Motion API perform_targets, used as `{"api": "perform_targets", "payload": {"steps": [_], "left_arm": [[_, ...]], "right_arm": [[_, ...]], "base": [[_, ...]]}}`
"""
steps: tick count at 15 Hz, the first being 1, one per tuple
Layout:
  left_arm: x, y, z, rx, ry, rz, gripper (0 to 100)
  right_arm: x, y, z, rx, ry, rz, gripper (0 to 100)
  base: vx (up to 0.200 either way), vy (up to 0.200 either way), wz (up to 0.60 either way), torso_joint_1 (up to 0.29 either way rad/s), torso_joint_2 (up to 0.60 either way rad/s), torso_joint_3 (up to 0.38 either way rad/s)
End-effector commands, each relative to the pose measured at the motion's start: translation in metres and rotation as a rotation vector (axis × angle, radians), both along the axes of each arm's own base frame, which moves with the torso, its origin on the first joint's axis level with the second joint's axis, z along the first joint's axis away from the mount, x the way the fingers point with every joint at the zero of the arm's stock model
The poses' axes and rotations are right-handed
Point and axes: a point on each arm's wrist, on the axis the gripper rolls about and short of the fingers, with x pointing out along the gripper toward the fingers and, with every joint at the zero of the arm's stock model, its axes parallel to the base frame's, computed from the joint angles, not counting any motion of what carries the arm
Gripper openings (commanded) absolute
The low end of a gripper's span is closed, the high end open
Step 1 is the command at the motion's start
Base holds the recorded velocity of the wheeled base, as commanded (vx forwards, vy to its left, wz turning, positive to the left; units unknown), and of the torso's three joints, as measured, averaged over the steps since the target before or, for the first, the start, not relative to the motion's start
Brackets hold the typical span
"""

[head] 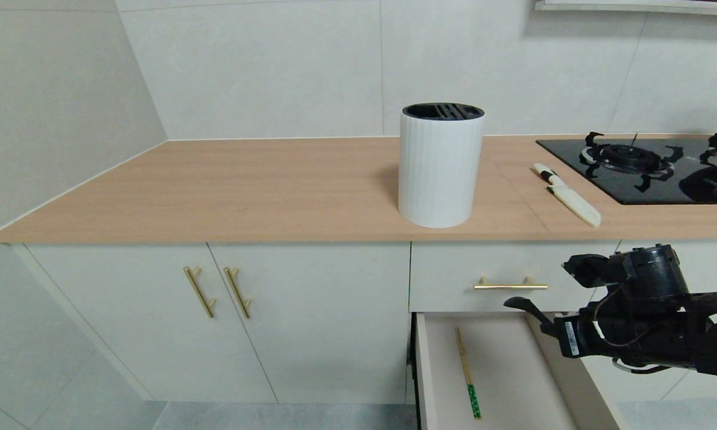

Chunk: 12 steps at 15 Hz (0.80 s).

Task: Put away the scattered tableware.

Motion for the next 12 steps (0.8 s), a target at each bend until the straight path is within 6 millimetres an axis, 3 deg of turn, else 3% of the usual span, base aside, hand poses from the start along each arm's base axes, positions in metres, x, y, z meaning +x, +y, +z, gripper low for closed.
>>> {"api": "perform_targets", "payload": {"steps": [1,12], "left_arm": [[0.0,0.0,0.0,0.0,0.0,0.001,100],[0.0,0.0,0.0,0.0,0.0,0.001,100]], "right_arm": [[0.0017,0.0004,-0.0052,-0.005,0.017,0.0,0],[0.0054,0.0012,-0.0147,-0.032,0.04,-0.022,0]], "base": [[0.0,0.0,0.0,-0.193,0.46,0.281],[0.0,0.0,0.0,-0.158,0.46,0.305]]}}
